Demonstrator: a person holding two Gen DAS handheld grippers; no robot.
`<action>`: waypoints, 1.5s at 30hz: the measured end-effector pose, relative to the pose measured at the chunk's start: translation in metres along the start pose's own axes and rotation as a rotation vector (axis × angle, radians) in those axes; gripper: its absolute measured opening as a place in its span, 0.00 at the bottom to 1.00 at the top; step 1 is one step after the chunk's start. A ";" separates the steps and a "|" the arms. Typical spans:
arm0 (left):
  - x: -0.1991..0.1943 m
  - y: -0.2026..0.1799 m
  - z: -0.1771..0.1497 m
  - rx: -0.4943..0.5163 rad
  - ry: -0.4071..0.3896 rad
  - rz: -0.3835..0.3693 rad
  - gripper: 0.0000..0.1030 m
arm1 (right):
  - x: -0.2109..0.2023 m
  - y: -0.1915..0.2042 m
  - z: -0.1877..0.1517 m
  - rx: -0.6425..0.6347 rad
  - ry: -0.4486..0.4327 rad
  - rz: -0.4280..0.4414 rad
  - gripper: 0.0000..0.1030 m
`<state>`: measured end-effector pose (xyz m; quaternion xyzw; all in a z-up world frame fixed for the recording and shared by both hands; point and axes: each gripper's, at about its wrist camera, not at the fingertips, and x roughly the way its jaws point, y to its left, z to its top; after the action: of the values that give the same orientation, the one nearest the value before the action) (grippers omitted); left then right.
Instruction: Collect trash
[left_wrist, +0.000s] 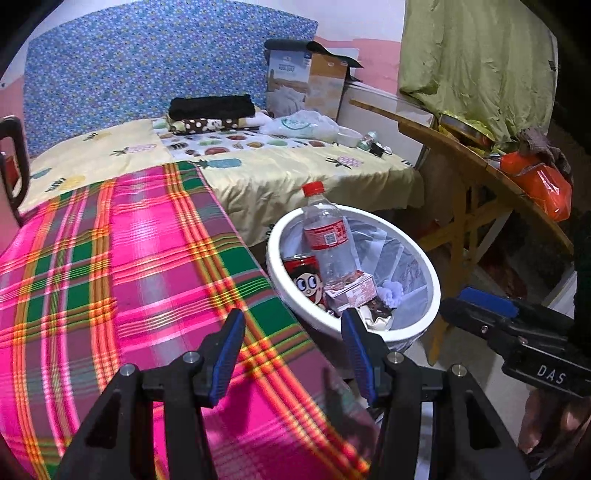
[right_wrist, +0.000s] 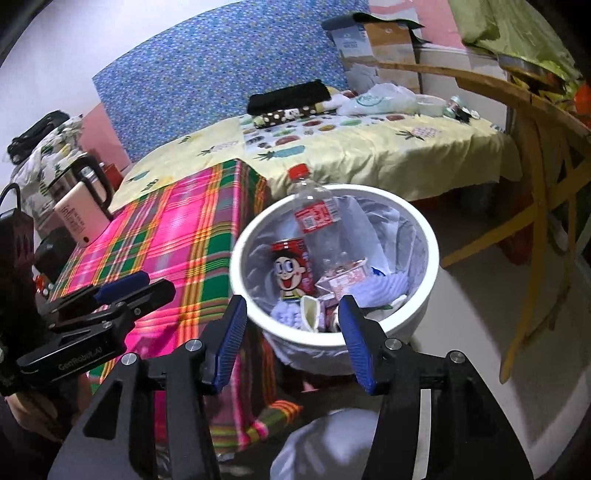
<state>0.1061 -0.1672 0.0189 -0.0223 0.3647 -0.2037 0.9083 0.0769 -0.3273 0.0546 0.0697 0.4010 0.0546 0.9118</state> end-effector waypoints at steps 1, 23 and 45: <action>-0.004 0.001 -0.002 0.001 -0.004 0.006 0.54 | -0.001 0.003 -0.001 -0.006 -0.003 0.002 0.52; -0.066 0.018 -0.043 -0.043 -0.057 0.117 0.55 | -0.036 0.044 -0.029 -0.122 -0.048 0.031 0.52; -0.081 0.016 -0.054 -0.042 -0.074 0.146 0.55 | -0.041 0.052 -0.035 -0.131 -0.057 0.040 0.52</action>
<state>0.0229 -0.1153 0.0297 -0.0220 0.3356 -0.1283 0.9330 0.0212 -0.2795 0.0698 0.0191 0.3691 0.0968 0.9241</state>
